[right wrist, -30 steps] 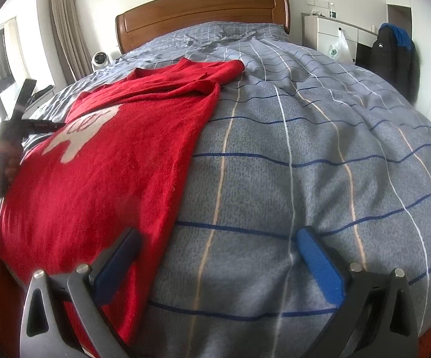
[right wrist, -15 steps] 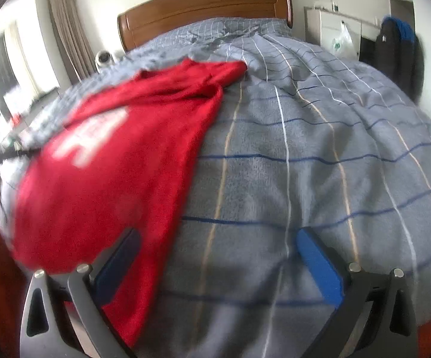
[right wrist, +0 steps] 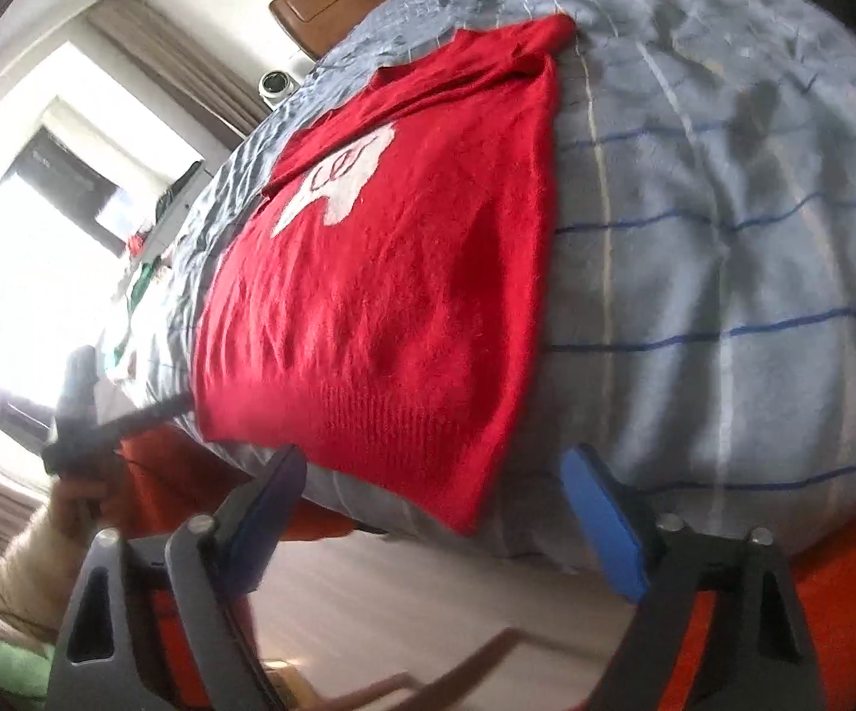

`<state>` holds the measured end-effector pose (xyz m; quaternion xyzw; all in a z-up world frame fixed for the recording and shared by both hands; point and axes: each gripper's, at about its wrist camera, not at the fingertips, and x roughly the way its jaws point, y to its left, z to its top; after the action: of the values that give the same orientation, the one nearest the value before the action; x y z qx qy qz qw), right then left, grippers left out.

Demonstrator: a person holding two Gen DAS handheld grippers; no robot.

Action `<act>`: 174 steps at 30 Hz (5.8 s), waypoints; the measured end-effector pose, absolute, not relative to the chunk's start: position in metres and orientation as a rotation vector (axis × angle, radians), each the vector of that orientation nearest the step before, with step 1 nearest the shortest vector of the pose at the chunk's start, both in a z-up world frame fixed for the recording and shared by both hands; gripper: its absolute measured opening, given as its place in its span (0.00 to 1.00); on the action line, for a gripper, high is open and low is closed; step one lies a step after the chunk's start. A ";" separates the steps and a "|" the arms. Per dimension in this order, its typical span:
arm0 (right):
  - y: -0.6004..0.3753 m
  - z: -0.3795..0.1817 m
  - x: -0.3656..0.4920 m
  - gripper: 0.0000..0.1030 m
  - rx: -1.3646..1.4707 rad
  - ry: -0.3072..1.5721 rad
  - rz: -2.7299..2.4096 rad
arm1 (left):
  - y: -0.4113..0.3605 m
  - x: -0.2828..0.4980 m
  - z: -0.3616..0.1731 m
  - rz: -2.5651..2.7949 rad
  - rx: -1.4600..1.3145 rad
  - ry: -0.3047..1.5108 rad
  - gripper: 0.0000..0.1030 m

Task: Fold small clothes

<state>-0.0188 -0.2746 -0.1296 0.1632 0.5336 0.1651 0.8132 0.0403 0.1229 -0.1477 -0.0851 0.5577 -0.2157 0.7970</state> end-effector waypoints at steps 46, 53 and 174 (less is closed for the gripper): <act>-0.332 -0.068 0.329 0.49 0.483 0.773 0.226 | 0.094 0.356 -0.064 -0.280 -0.377 0.856 0.88; -0.283 -0.094 0.256 0.59 0.283 1.023 0.409 | 0.073 0.254 -0.070 -0.289 -0.164 0.876 0.88; -0.262 -0.145 0.060 0.71 -0.120 0.758 0.003 | 0.024 0.098 -0.144 -0.191 0.092 0.748 1.00</act>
<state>0.0601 -0.2625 -0.1453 -0.0583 0.3699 0.0016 0.9272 0.0983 0.0241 -0.1438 0.0450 0.3648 -0.0932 0.9253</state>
